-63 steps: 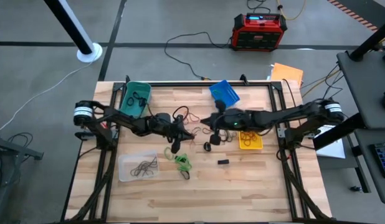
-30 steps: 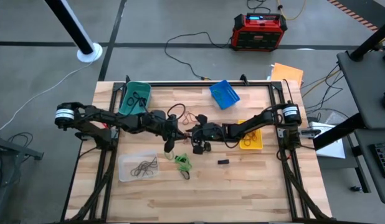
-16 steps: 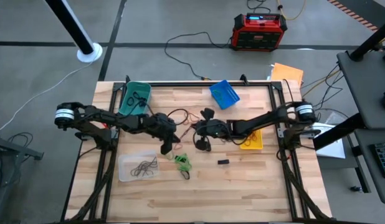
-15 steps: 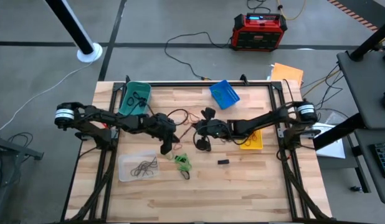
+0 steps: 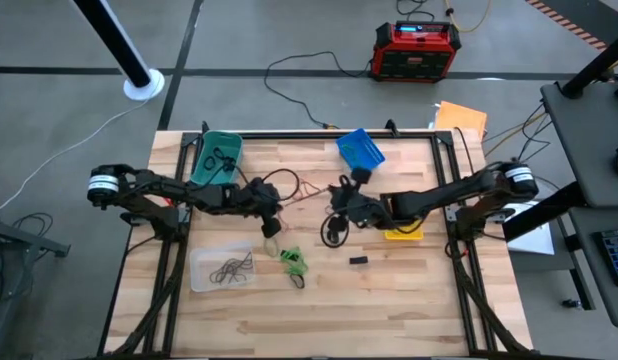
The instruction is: Sort rubber bands into baskets
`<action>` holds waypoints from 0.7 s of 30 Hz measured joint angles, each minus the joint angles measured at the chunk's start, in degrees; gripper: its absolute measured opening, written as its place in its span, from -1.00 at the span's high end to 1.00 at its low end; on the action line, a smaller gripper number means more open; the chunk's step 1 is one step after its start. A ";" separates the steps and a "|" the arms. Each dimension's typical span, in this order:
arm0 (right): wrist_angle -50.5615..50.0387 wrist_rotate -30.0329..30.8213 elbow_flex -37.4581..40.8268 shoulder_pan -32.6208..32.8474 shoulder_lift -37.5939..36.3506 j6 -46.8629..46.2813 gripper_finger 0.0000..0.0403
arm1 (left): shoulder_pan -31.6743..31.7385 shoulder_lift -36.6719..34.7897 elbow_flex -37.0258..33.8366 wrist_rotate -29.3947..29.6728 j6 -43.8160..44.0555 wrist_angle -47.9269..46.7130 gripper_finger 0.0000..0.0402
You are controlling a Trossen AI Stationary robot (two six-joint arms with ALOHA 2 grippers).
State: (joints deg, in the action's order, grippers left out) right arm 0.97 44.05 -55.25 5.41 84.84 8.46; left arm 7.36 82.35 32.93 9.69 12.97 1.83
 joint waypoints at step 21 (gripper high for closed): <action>4.50 -3.58 0.85 0.20 6.00 -6.86 0.96 | -0.04 0.04 2.96 -4.44 -4.68 11.81 0.42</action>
State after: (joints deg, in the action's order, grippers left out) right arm 5.47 40.47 -54.39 5.61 90.85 1.60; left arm 7.31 82.39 35.89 5.25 8.30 13.64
